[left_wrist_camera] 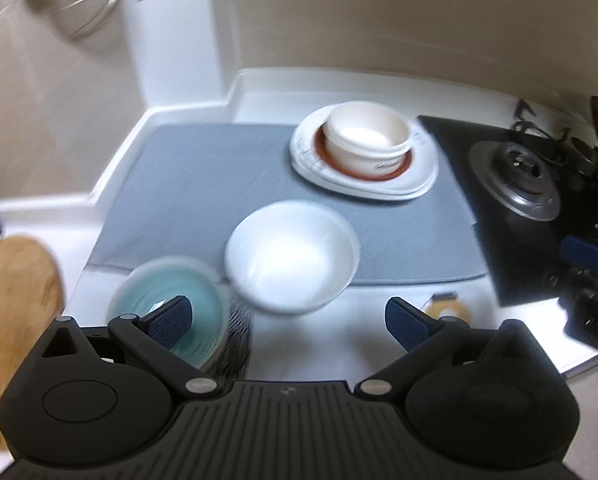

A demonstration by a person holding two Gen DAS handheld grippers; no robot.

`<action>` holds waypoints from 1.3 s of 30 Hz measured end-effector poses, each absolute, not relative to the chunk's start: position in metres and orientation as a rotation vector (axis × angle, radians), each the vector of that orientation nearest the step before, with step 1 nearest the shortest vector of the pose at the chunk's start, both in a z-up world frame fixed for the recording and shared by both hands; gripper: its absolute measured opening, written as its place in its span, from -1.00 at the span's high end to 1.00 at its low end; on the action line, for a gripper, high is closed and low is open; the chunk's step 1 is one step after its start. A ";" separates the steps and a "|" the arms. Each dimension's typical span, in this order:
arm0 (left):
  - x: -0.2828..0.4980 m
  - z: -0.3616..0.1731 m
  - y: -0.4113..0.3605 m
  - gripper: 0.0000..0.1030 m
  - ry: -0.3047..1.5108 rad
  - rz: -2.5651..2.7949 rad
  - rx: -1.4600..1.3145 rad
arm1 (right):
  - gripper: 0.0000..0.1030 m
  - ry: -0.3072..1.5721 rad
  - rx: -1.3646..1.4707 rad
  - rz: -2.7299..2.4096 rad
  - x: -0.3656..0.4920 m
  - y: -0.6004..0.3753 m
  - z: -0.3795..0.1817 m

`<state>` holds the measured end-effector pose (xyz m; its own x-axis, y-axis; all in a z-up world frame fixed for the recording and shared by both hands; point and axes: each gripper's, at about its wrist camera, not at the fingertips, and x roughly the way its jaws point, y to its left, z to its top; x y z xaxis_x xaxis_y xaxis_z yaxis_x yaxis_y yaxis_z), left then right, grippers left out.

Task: Organize plates and bowls
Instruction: 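Open both grippers and pull them back from the stacked bowl, then move both grippers to the teal swirl bowl on the counter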

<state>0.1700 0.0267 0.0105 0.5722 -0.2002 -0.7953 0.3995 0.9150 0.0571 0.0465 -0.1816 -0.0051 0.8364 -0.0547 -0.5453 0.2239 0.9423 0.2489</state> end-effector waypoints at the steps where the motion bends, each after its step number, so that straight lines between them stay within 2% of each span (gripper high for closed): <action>1: 0.168 0.010 0.033 -1.00 0.901 -0.337 0.234 | -0.61 0.563 0.309 -0.139 0.046 -0.179 -0.005; 11: 0.182 0.013 0.107 -1.00 0.921 -0.203 0.164 | -0.62 0.564 0.238 -0.027 0.067 -0.139 0.008; 22: 0.230 -0.012 0.188 -1.00 1.001 -0.096 0.106 | -0.62 0.729 0.185 0.181 0.131 -0.074 0.002; 33: 0.273 -0.042 0.195 -1.00 1.079 -0.179 0.092 | -0.62 0.989 0.192 0.330 0.176 -0.033 -0.027; 39: 0.289 -0.052 0.186 -1.00 1.116 -0.167 0.102 | -0.62 1.133 0.300 0.357 0.206 -0.040 -0.052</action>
